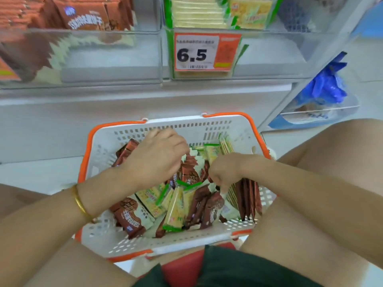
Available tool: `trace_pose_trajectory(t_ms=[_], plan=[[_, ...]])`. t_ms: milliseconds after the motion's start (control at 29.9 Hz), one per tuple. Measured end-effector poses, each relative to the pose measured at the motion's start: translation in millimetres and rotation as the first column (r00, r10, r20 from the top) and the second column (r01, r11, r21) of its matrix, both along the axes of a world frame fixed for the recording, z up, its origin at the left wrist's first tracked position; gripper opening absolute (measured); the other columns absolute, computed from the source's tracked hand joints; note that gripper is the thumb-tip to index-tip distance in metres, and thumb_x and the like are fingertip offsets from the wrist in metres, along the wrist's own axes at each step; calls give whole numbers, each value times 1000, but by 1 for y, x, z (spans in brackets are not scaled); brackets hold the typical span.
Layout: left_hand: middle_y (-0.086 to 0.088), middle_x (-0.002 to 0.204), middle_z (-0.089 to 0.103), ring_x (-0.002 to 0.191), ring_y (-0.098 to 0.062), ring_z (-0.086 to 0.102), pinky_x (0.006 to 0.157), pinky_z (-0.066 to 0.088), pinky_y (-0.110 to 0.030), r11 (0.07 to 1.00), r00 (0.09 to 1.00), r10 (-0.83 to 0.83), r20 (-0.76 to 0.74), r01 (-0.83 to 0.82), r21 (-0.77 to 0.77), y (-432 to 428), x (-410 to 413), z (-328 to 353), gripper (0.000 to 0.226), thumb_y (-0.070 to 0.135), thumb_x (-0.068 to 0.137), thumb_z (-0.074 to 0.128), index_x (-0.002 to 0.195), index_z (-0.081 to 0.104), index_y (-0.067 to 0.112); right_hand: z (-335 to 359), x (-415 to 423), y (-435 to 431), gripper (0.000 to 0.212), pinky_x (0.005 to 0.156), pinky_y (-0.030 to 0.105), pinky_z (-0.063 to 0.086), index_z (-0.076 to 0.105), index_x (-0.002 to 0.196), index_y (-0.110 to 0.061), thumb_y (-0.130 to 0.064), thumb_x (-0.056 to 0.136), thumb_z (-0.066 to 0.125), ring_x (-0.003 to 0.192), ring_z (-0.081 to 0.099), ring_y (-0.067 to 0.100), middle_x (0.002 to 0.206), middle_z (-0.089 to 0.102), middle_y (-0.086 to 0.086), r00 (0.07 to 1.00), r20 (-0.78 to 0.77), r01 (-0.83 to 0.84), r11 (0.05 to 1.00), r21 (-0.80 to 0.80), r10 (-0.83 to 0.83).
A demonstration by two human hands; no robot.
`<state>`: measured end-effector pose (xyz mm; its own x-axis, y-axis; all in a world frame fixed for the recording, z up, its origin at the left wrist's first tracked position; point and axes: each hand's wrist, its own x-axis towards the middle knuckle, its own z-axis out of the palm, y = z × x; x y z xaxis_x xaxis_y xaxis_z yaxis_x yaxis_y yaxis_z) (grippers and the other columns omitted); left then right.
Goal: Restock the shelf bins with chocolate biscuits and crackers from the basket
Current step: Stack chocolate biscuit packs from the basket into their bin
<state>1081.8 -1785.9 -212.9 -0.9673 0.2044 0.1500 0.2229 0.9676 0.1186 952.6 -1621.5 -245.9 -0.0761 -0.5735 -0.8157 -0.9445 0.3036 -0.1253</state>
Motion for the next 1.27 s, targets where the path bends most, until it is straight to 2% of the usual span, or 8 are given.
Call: trace_pose_trajectory(t_ms=[100,267,434,668,936,1036,1136,1270], plan=[[3,99,68,97,-24,59,81,44,-40,1000,1000,20,14,-20,11,-2,-3,0,24,9,77,68,100,70,15,-9,16,-2,32,60,28,40,65,97,-11,-39,84,68,83,54,18,95,63,1,998,42,-42,998,-52,45],[2,101,68,100,-25,57,84,43,-41,999,1000,20,3,-20,37,-5,-6,-1,25,8,79,67,103,69,14,-23,32,-5,38,60,29,45,40,62,-14,-24,89,65,61,44,16,64,43,-4,968,-114,-236,966,-103,224],[8,109,64,109,-18,48,94,37,-40,980,987,103,122,-122,156,-12,-4,0,23,19,91,55,110,67,20,10,-2,-14,22,60,22,38,48,73,-14,-14,85,67,73,49,15,76,51,-1,977,199,128,961,-247,-79],[10,111,62,101,0,56,84,44,-12,803,749,-1,663,-394,447,-33,-2,13,29,38,91,56,115,61,23,66,-33,-14,10,61,20,52,53,81,-1,3,89,58,62,65,8,77,65,6,574,706,765,579,-282,-415],[6,117,46,112,-12,41,96,35,-27,776,852,374,367,-504,380,-70,4,45,46,37,79,72,118,53,24,84,-23,-35,12,59,20,55,51,78,-5,2,82,60,63,67,13,71,69,4,314,885,926,316,-206,-343],[1,92,66,82,-12,60,75,48,-25,703,844,304,442,-512,494,-81,8,63,21,30,83,70,97,64,16,97,-19,-48,16,54,19,55,49,80,-6,-6,71,63,62,67,14,71,69,2,230,934,950,270,-155,-274],[3,65,62,57,-4,56,57,44,-20,653,859,276,431,-497,572,-91,14,84,15,25,83,70,80,65,11,114,-15,-66,27,55,24,56,56,95,-10,-11,71,69,67,68,17,80,68,4,298,912,920,339,-196,-282],[-2,65,65,53,-4,55,55,45,-20,587,899,341,275,-432,685,-107,25,113,12,22,78,75,80,68,12,154,2,-105,29,61,21,53,65,95,-14,-23,70,78,70,66,9,81,71,-1,709,653,675,526,-518,-267]])
